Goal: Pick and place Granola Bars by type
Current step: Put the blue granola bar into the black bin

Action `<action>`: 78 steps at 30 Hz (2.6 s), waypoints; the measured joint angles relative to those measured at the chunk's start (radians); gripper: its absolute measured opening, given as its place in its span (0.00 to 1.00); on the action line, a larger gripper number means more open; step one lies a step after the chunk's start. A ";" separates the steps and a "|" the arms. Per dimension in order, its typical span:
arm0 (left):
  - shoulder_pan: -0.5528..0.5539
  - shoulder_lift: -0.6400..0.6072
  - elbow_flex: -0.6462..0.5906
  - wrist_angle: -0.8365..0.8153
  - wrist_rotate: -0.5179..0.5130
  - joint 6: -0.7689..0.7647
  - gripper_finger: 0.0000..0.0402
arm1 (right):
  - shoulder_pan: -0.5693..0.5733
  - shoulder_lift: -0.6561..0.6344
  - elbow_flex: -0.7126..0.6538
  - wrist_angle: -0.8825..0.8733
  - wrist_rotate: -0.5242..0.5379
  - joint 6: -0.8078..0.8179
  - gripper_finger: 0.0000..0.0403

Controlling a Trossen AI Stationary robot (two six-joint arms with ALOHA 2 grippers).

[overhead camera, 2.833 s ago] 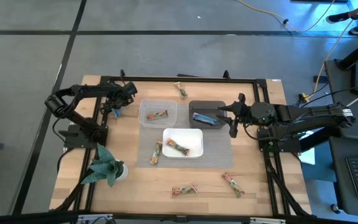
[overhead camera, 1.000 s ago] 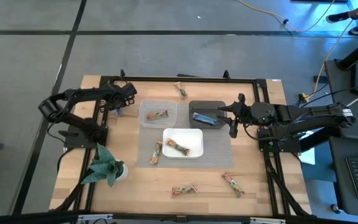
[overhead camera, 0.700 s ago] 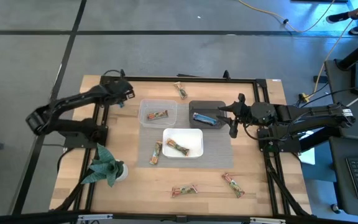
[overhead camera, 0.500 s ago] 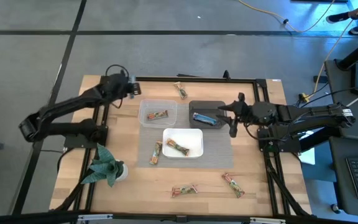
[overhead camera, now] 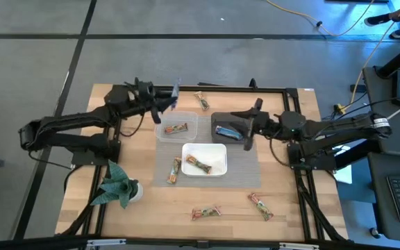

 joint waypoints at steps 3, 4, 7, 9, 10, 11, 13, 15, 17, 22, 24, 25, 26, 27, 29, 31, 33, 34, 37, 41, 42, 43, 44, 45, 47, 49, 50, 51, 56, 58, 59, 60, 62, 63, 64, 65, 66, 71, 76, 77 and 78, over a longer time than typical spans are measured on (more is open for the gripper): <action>-0.062 0.037 0.000 0.048 -0.002 0.050 0.25 | 0.000 0.071 0.007 0.089 0.000 -0.018 0.47; -0.082 0.050 0.000 0.066 -0.005 0.068 0.25 | 0.000 0.095 0.016 0.102 0.000 -0.020 0.49; -0.131 0.106 0.000 0.141 -0.005 0.116 0.25 | -0.004 0.156 0.066 0.107 -0.001 -0.024 0.57; -0.162 0.148 0.000 0.202 -0.006 0.150 0.25 | -0.011 0.192 0.101 0.110 -0.001 -0.028 0.64; -0.176 0.169 0.000 0.231 -0.006 0.169 0.25 | -0.016 0.209 0.118 0.110 -0.001 -0.036 0.67; -0.190 0.188 0.000 0.253 -0.006 0.188 0.25 | -0.020 0.228 0.136 0.109 -0.001 -0.042 0.71; -0.214 0.232 0.000 0.306 -0.006 0.232 0.25 | -0.024 0.257 0.170 0.109 -0.001 -0.039 0.76; -0.233 0.268 0.007 0.332 -0.006 0.274 0.25 | -0.024 0.284 0.201 0.111 -0.001 -0.041 0.80; -0.250 0.298 0.024 0.338 -0.006 0.323 0.25 | -0.024 0.309 0.222 0.109 -0.002 -0.042 0.82; -0.273 0.350 0.049 0.335 -0.006 0.389 0.25 | -0.024 0.359 0.269 0.103 -0.071 0.000 0.83; -0.275 0.360 0.059 0.336 -0.005 0.393 0.25 | -0.025 0.375 0.283 0.102 -0.116 0.013 0.83; -0.275 0.363 0.062 0.337 -0.005 0.392 0.25 | -0.025 0.380 0.285 0.101 -0.129 0.013 0.83; -0.274 0.365 0.064 0.337 -0.006 0.391 0.25 | -0.025 0.384 0.288 0.101 -0.136 0.012 0.83; -0.274 0.365 0.064 0.334 -0.006 0.389 0.25 | -0.025 0.384 0.289 0.100 -0.144 0.012 0.83; -0.274 0.365 0.064 0.336 -0.006 0.377 0.25 | -0.025 0.384 0.289 0.098 -0.156 0.021 0.83; -0.274 0.365 0.064 0.335 -0.006 0.369 0.25 | -0.025 0.384 0.289 0.097 -0.168 0.040 0.82; -0.274 0.365 0.064 0.336 0.002 0.367 0.25 | -0.028 0.384 0.289 0.097 -0.188 0.049 0.81; -0.274 0.365 0.064 0.336 0.008 0.367 0.25 | -0.031 0.384 0.289 0.094 -0.200 0.061 0.79; -0.274 0.365 0.064 0.335 0.033 0.366 0.25 | -0.043 0.384 0.289 0.066 -0.232 0.080 0.75; -0.274 0.365 0.064 0.335 0.060 0.366 0.25 | -0.064 0.384 0.289 0.056 -0.272 0.092 0.68; -0.274 0.365 0.064 0.334 0.059 0.365 0.25 | -0.066 0.384 0.289 0.056 -0.282 0.092 0.67; -0.274 0.365 0.064 0.333 0.059 0.365 0.25 | -0.066 0.384 0.289 0.056 -0.286 0.092 0.66; -0.274 0.365 0.064 0.332 0.059 0.365 0.25 | -0.066 0.384 0.289 0.057 -0.288 0.092 0.64; -0.274 0.365 0.064 0.332 0.059 0.365 0.25 | -0.066 0.384 0.289 0.059 -0.290 0.091 0.63; -0.274 0.365 0.064 0.332 0.059 0.365 0.25 | -0.065 0.383 0.289 0.063 -0.310 0.090 0.61; -0.274 0.365 0.064 0.332 0.058 0.365 0.25 | -0.066 0.383 0.289 0.063 -0.334 0.090 0.58; -0.274 0.365 0.064 0.332 0.054 0.365 0.25 | -0.066 0.383 0.289 0.063 -0.337 0.090 0.57; -0.274 0.365 0.064 0.332 0.047 0.365 0.25 | -0.066 0.383 0.289 0.063 -0.337 0.090 0.56; -0.274 0.365 0.064 0.328 0.040 0.365 0.25 | -0.068 0.383 0.289 0.068 -0.335 0.084 0.51; -0.274 0.365 0.064 0.328 0.040 0.365 0.25 | -0.068 0.383 0.289 0.073 -0.334 0.083 0.50; -0.274 0.365 0.064 0.329 0.039 0.365 0.25 | -0.068 0.383 0.289 0.073 -0.334 0.083 0.50; -0.274 0.365 0.064 0.328 0.037 0.365 0.25 | -0.068 0.383 0.289 0.074 -0.334 0.082 0.50; -0.274 0.365 0.064 0.328 0.035 0.365 0.25 | -0.070 0.383 0.289 0.078 -0.333 0.072 0.49; -0.274 0.365 0.064 0.328 0.034 0.365 0.25 | -0.071 0.383 0.289 0.079 -0.333 0.064 0.49; -0.274 0.365 0.064 0.328 0.033 0.365 0.25 | -0.071 0.383 0.289 0.079 -0.333 0.061 0.49; -0.274 0.365 0.064 0.328 0.033 0.365 0.25 | -0.072 0.383 0.289 0.079 -0.333 0.060 0.49; -0.274 0.365 0.064 0.328 0.033 0.365 0.25 | -0.074 0.383 0.289 0.079 -0.333 0.060 0.49; -0.274 0.365 0.064 0.328 0.034 0.365 0.25 | -0.079 0.407 0.289 0.109 -0.333 0.060 0.49; -0.274 0.365 0.064 0.326 0.034 0.365 0.25 | -0.079 0.434 0.288 0.136 -0.333 0.064 0.49; -0.274 0.365 0.064 0.324 0.034 0.365 0.25 | -0.079 0.433 0.288 0.139 -0.333 0.064 0.49; -0.274 0.365 0.063 0.324 0.034 0.366 0.25 | -0.079 0.433 0.288 0.141 -0.333 0.064 0.49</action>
